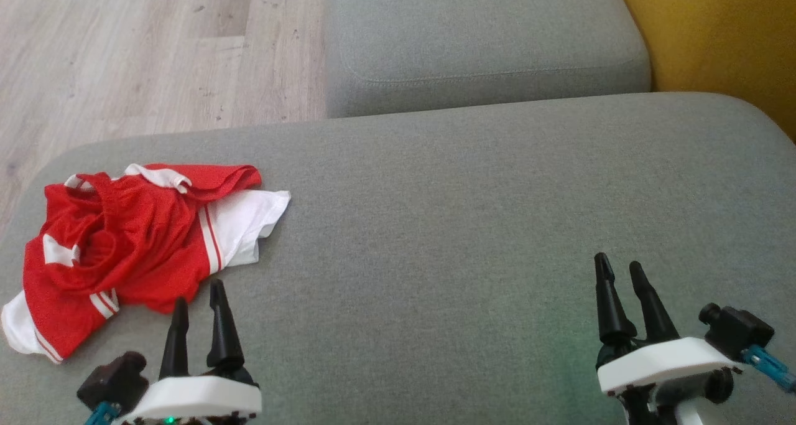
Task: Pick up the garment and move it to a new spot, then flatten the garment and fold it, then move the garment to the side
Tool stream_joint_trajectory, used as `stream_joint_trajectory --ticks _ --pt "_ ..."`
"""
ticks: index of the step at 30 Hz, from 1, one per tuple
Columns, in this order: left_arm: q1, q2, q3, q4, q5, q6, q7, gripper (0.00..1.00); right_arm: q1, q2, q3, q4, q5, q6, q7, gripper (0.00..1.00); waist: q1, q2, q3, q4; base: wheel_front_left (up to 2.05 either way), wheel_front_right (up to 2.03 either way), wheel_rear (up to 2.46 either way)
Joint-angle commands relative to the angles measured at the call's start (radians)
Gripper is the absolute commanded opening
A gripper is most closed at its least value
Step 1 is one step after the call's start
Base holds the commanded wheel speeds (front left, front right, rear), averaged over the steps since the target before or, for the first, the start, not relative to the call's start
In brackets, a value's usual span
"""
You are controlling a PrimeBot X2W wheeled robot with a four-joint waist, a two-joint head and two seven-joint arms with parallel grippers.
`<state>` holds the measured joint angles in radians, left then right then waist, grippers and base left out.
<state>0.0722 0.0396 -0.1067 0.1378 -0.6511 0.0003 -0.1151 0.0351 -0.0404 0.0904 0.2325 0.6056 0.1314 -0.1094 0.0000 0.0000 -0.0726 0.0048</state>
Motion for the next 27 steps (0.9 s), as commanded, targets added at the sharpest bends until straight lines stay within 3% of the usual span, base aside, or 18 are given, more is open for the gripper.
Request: stream_joint_trajectory --ticks 1,27 --pt "-0.024 0.008 0.007 -0.043 0.038 0.005 -0.015 1.00 -0.018 -0.007 0.024 -0.044 -0.038 0.000 -0.020 1.00 0.0000 0.0000 -0.004 0.000 0.00 0.00 0.00" --pt "0.010 0.009 -0.034 -0.065 0.349 0.035 -0.091 1.00 0.008 -0.009 0.070 -0.058 -0.354 -0.001 -0.096 1.00 0.0000 0.0000 -0.038 0.001 0.00 0.00 0.00"
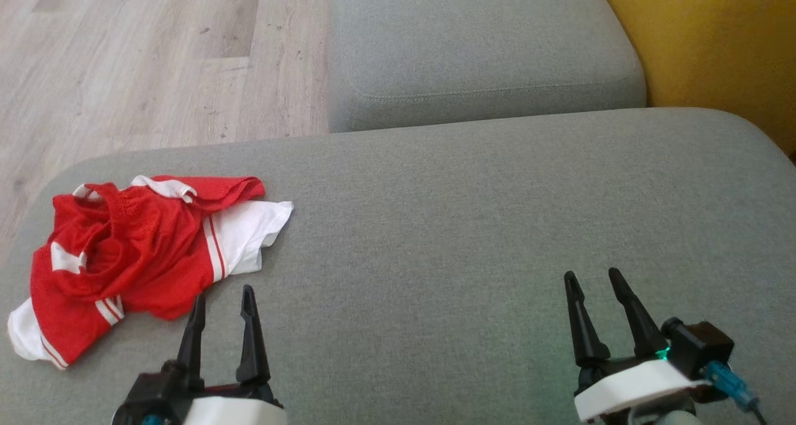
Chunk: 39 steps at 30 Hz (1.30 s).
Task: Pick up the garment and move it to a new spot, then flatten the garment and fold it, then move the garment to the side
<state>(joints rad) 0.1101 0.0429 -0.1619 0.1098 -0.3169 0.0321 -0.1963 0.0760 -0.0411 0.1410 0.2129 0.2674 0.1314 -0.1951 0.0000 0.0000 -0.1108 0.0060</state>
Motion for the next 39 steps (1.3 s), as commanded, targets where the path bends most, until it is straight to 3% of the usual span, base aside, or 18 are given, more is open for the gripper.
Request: stream_joint_trajectory --ticks 1,19,32,39 --pt "-0.027 0.006 0.020 -0.036 0.026 0.004 -0.013 1.00 -0.032 -0.008 0.019 -0.039 -0.026 -0.001 -0.014 1.00 0.0000 0.0000 0.000 0.000 0.00 0.00 0.00" --pt "-0.013 0.007 -0.006 -0.031 0.217 0.009 -0.066 1.00 -0.025 -0.009 0.047 -0.049 -0.208 -0.001 -0.067 1.00 0.0000 0.0000 -0.007 -0.001 0.00 0.00 0.00" --pt "-0.015 0.007 -0.003 -0.022 0.209 0.002 -0.066 1.00 -0.025 -0.009 0.040 -0.041 -0.196 -0.001 -0.067 1.00 0.0000 0.0000 -0.007 0.000 0.00 0.00 0.00" --pt "-0.026 0.007 -0.012 -0.014 0.210 0.004 -0.066 1.00 -0.015 -0.009 0.036 -0.034 -0.192 -0.001 -0.067 1.00 0.0000 0.0000 -0.007 0.060 0.00 0.00 0.00"
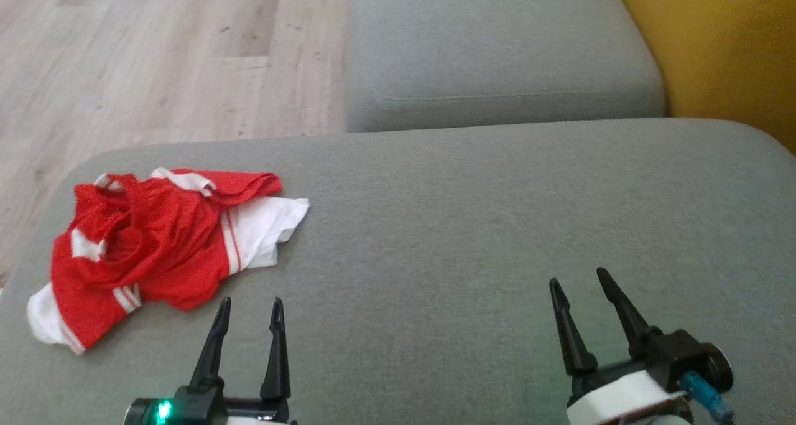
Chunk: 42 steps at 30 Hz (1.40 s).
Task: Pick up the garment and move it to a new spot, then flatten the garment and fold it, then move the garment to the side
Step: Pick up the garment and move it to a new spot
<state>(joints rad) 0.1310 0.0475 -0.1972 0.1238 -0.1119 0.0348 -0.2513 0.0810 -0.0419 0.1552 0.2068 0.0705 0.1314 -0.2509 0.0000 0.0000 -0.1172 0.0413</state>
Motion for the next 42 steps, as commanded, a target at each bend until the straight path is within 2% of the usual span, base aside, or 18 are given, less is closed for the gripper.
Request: stream_joint_trajectory --ticks 1,15,21,29,33,36,37,39,42 --pt "-0.047 0.003 0.024 -0.028 0.005 0.002 -0.010 1.00 -0.020 -0.008 0.022 -0.028 0.005 -0.001 -0.011 1.00 0.0000 0.0000 -0.001 0.024 0.00 0.00 0.00" --pt "-0.034 0.003 0.086 -0.031 0.034 -0.005 -0.010 1.00 -0.014 -0.008 0.036 -0.028 0.034 -0.001 -0.011 1.00 0.0000 0.0000 0.007 0.302 0.00 0.00 0.00" --pt "-0.027 0.003 0.116 -0.036 0.035 -0.006 -0.010 1.00 -0.021 -0.008 0.045 -0.029 0.038 -0.001 -0.011 1.00 0.0000 0.0000 0.022 0.377 0.00 0.00 0.00" --pt "-0.053 0.003 0.118 -0.096 0.005 -0.011 -0.010 1.00 -0.027 -0.008 0.046 -0.033 0.020 -0.001 -0.011 1.00 0.0000 0.0000 0.058 0.403 0.00 0.00 0.00" --pt "-0.135 0.007 0.135 -0.142 -0.007 -0.051 -0.010 1.00 -0.034 -0.008 0.042 -0.033 -0.009 -0.001 -0.011 1.00 0.0000 0.0000 0.103 0.397 0.00 0.00 0.00" --pt "-0.257 0.041 0.165 -0.155 -0.006 -0.089 -0.010 1.00 -0.053 -0.008 0.037 -0.038 -0.048 -0.001 -0.011 1.00 0.0000 0.0000 0.172 0.387 0.00 0.00 0.00" --pt "-0.362 0.064 0.182 -0.140 -0.012 -0.106 -0.010 1.00 -0.076 -0.009 0.027 -0.046 -0.081 -0.001 -0.011 1.00 0.0000 0.0000 0.228 0.380 0.00 0.00 0.00" --pt "-0.473 0.088 0.189 -0.087 -0.017 -0.116 -0.006 1.00 -0.100 -0.023 0.020 -0.054 -0.105 -0.001 -0.011 1.00 0.0000 0.0000 0.280 0.376 0.00 0.00 0.00" --pt "-0.661 0.109 0.181 0.036 -0.090 -0.145 0.075 1.00 -0.135 -0.057 0.015 -0.069 -0.125 -0.001 -0.011 1.00 0.0000 0.0000 0.351 0.370 0.00 0.00 0.00"
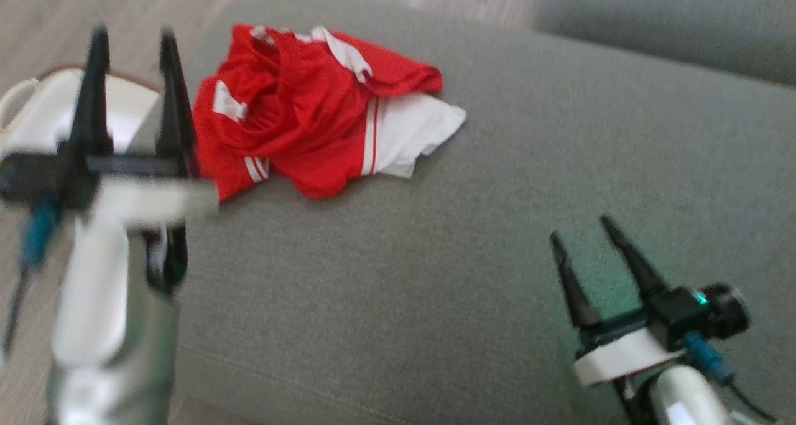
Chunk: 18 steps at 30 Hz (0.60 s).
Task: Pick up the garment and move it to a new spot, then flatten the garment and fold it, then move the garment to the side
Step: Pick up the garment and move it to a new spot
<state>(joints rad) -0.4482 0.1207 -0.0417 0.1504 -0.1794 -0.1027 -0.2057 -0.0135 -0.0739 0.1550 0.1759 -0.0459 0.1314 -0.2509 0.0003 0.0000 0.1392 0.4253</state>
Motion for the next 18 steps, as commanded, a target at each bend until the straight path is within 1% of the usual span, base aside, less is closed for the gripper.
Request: stream_joint_trajectory --ticks 1,2,6,9,11,15,18 --pt "-0.142 0.046 0.022 0.058 -0.045 -0.012 0.069 1.00 -0.053 -0.038 0.016 -0.043 -0.013 -0.001 -0.011 1.00 -0.0003 0.0000 0.119 -0.017 0.00 0.00 0.00" --pt "-0.142 0.046 0.022 0.058 -0.045 -0.012 0.069 1.00 -0.053 -0.038 0.016 -0.043 -0.013 -0.001 -0.011 1.00 -0.0003 0.0000 0.119 -0.017 0.00 0.00 0.00" --pt "-0.381 0.074 0.019 0.284 -0.130 -0.022 0.212 1.00 -0.099 -0.094 0.011 -0.073 -0.023 -0.001 -0.011 1.00 -0.0003 0.0000 0.204 -0.027 0.00 0.00 0.00" --pt "-0.523 0.076 0.013 0.452 -0.171 -0.024 0.306 1.00 -0.118 -0.133 0.007 -0.104 -0.036 -0.001 -0.011 1.00 -0.0003 0.0000 0.261 -0.035 0.00 0.00 0.00" --pt "-0.596 0.078 0.007 0.555 -0.190 -0.025 0.350 1.00 -0.126 -0.153 0.008 -0.128 -0.040 -0.001 -0.011 1.00 -0.0003 0.0000 0.287 -0.044 0.00 0.00 0.00" --pt "-0.680 0.088 -0.009 0.723 -0.198 -0.025 0.416 1.00 -0.136 -0.179 0.003 -0.181 -0.055 -0.001 -0.011 1.00 -0.0003 0.0000 0.333 -0.067 0.00 0.00 0.00" --pt "-0.707 0.098 -0.008 0.825 -0.201 -0.022 0.420 1.00 -0.146 -0.187 -0.003 -0.211 -0.061 -0.001 -0.011 1.00 -0.0003 0.0000 0.355 -0.086 0.00 0.00 0.00"
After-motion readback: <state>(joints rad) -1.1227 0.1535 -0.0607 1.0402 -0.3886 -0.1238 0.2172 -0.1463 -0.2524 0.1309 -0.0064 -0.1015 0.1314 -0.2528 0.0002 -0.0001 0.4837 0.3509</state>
